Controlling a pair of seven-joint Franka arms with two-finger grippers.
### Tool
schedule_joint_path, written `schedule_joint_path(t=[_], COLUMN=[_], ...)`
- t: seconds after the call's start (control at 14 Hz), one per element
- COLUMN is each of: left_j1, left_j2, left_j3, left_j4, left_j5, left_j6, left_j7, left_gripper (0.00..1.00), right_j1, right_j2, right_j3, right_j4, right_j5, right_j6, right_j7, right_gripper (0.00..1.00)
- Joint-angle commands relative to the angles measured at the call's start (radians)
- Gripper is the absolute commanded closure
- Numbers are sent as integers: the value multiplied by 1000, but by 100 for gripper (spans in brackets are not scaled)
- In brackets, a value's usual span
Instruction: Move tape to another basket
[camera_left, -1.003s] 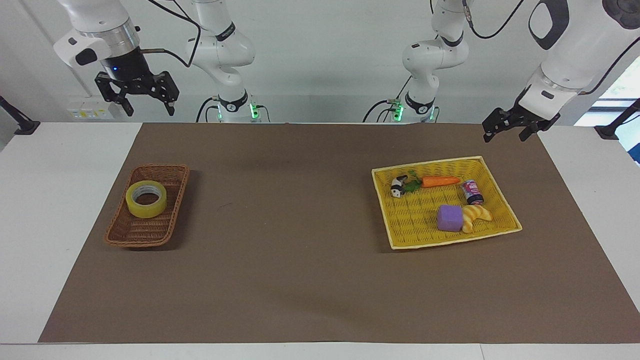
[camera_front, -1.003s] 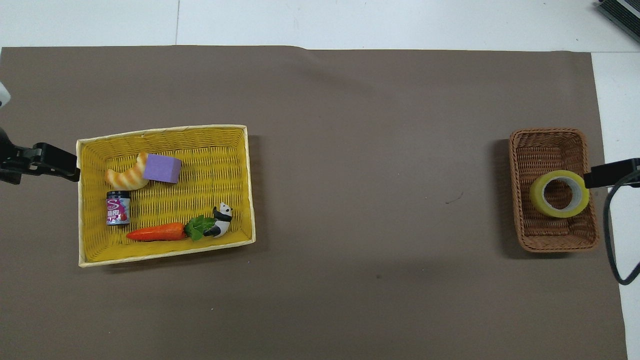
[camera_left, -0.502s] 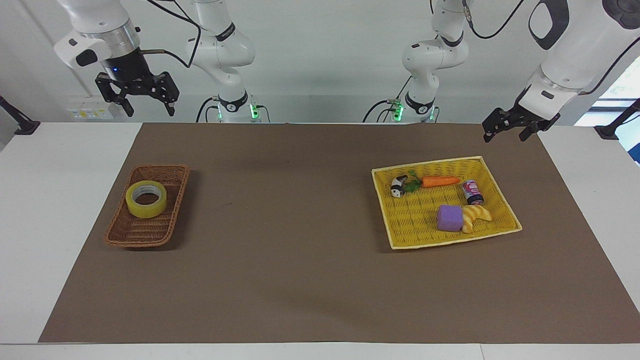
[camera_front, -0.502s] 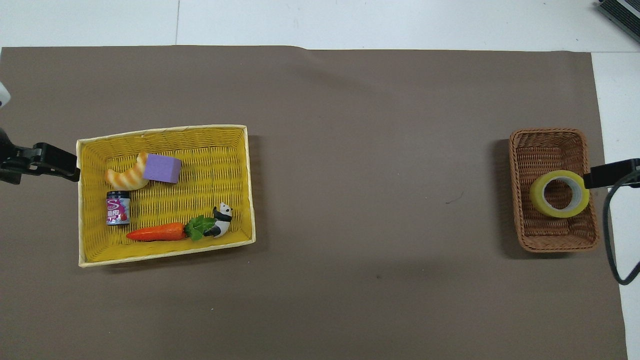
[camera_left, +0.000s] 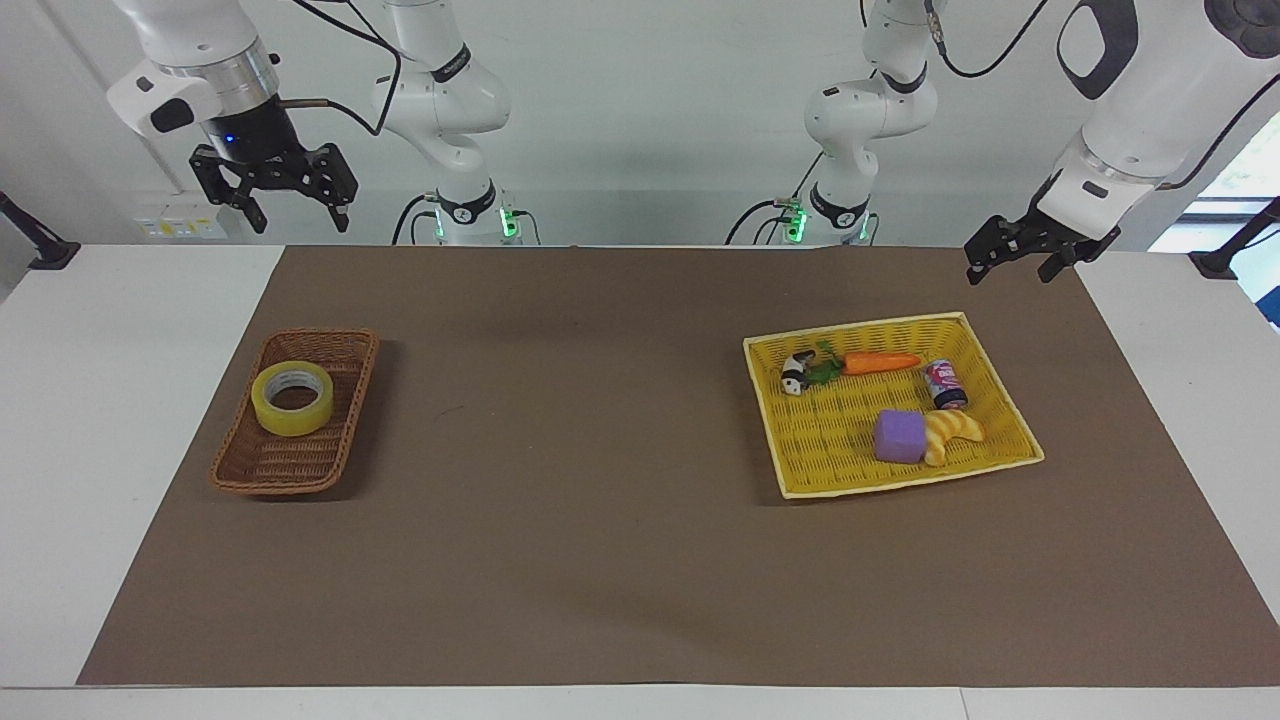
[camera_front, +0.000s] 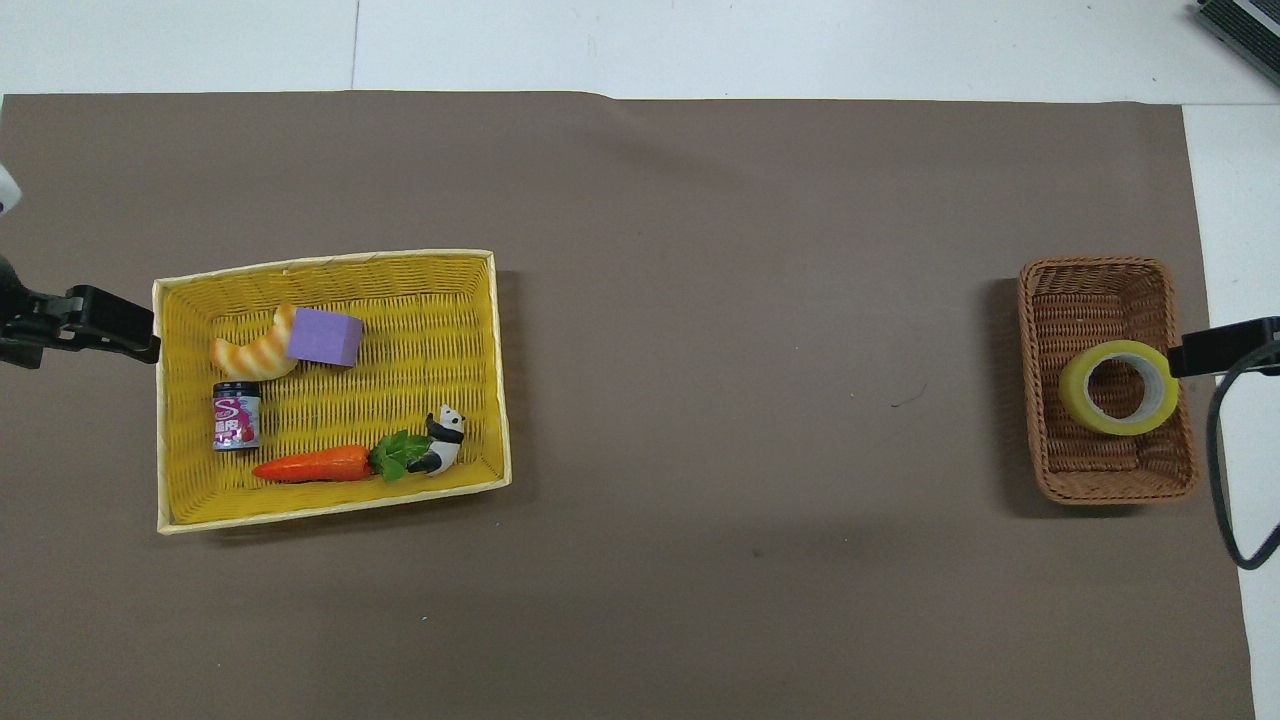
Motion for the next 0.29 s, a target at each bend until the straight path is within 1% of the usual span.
schedule_joint_path(t=[0.0, 0.22], left_j1=[16, 24], left_j2=[-3, -3], left_j3=[-12, -10], left_j4=[8, 6], left_j5=[20, 22], left_j6=[0, 0], left_j7=[4, 0], left_gripper=[0, 0], right_j1=[-4, -4], right_j2=[-21, -22], right_j3=[2, 2], right_j4=[-24, -26], right_j5=[-8, -10], right_j6=[16, 16], right_j7=[-14, -14], right_gripper=[0, 0])
